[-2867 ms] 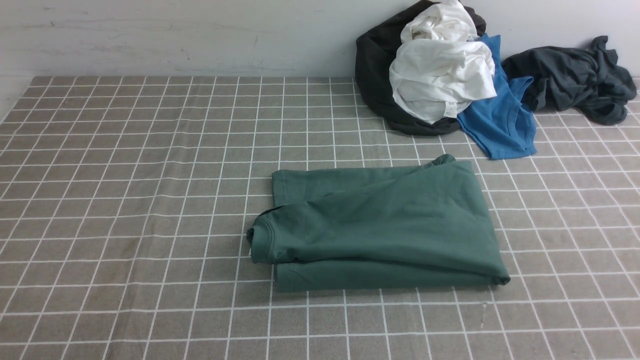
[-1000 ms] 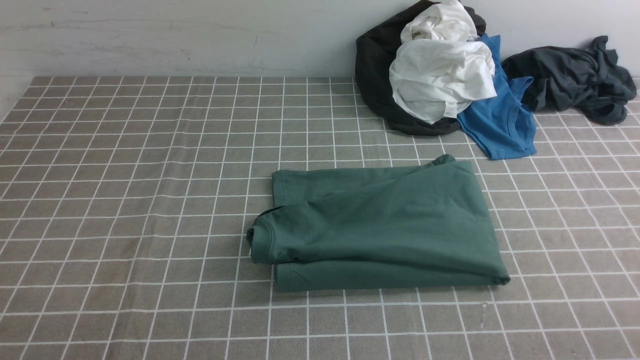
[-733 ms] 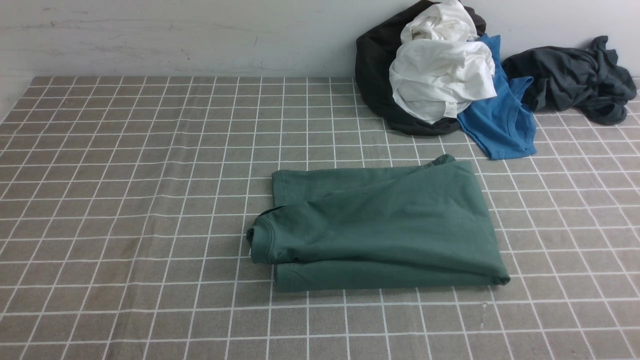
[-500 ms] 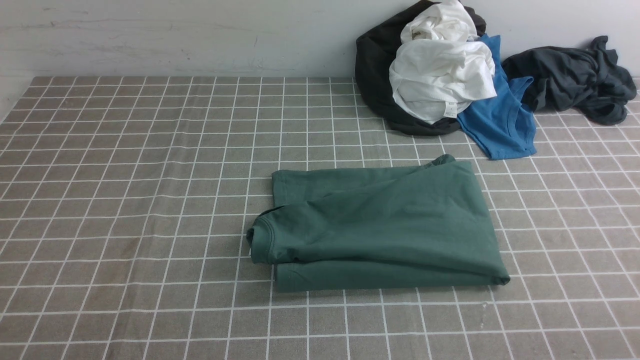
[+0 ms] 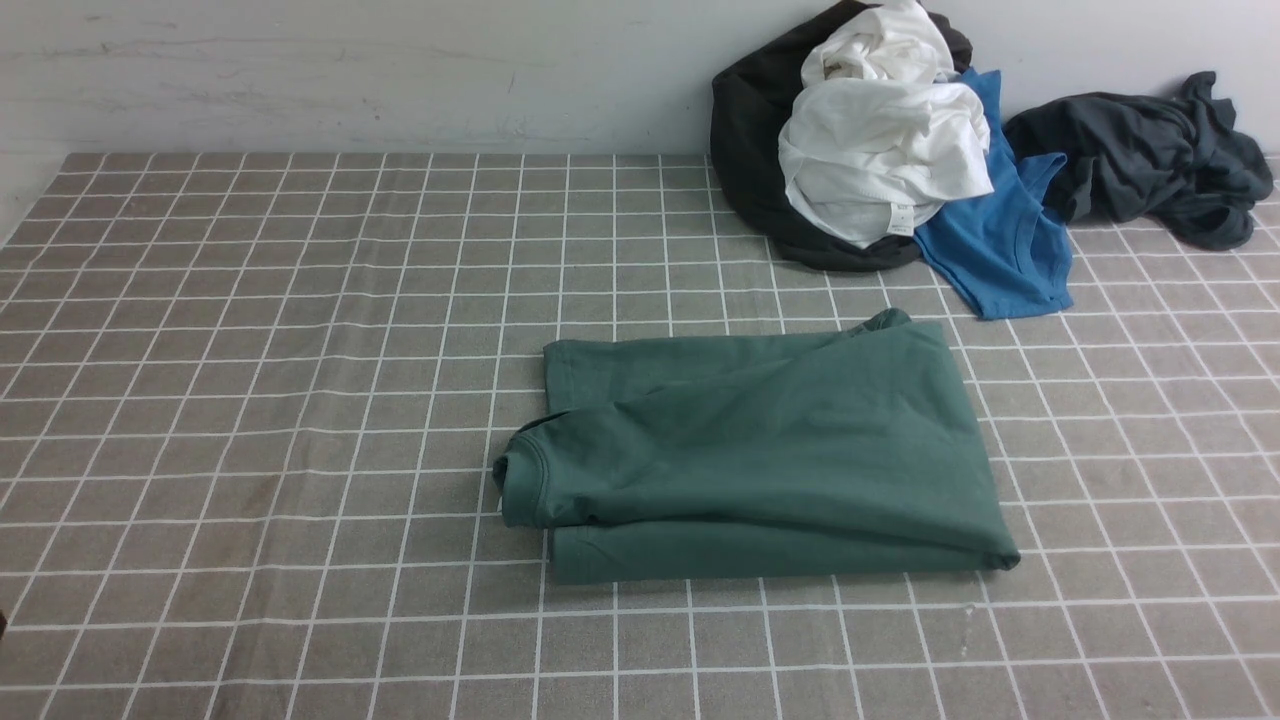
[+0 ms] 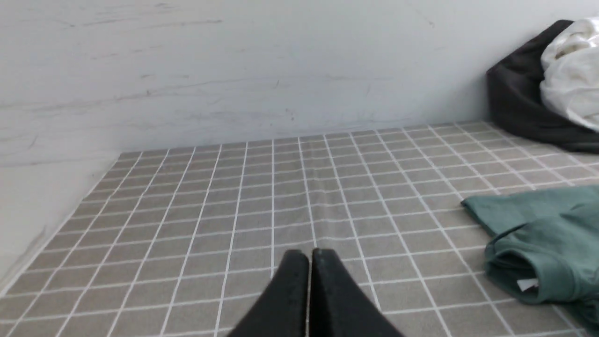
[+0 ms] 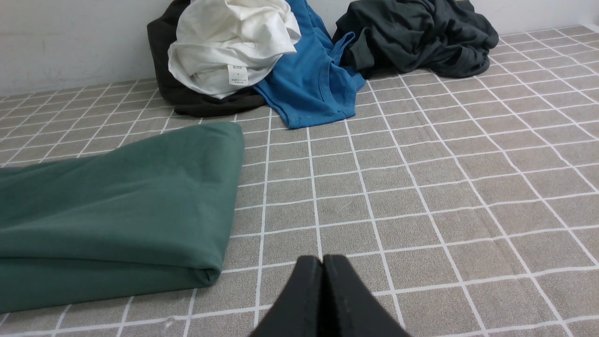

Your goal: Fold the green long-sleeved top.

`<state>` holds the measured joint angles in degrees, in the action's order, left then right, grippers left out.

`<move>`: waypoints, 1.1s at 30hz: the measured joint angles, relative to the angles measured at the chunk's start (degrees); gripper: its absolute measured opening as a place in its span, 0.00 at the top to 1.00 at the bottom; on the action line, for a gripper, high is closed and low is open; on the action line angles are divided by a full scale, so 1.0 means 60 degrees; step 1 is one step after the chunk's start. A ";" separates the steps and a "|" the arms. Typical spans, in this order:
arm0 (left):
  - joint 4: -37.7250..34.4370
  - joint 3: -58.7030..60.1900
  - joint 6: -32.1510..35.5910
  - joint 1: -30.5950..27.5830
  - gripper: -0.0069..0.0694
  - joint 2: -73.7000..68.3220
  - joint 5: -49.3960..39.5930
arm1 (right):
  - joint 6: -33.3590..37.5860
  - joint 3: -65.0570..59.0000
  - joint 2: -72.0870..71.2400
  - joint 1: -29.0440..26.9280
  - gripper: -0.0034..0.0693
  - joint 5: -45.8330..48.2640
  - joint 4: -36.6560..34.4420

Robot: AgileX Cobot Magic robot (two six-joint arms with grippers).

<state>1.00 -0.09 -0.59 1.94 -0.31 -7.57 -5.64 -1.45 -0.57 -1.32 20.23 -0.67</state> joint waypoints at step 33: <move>-0.0166 0.0273 0.0099 -0.0771 0.92 0.0150 -0.2145 | 0.0000 0.0000 0.0000 0.0000 0.97 0.0009 0.0022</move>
<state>0.00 1.54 0.00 -2.69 0.59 -20.44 -5.64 -1.45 -0.57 -1.32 20.29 -0.54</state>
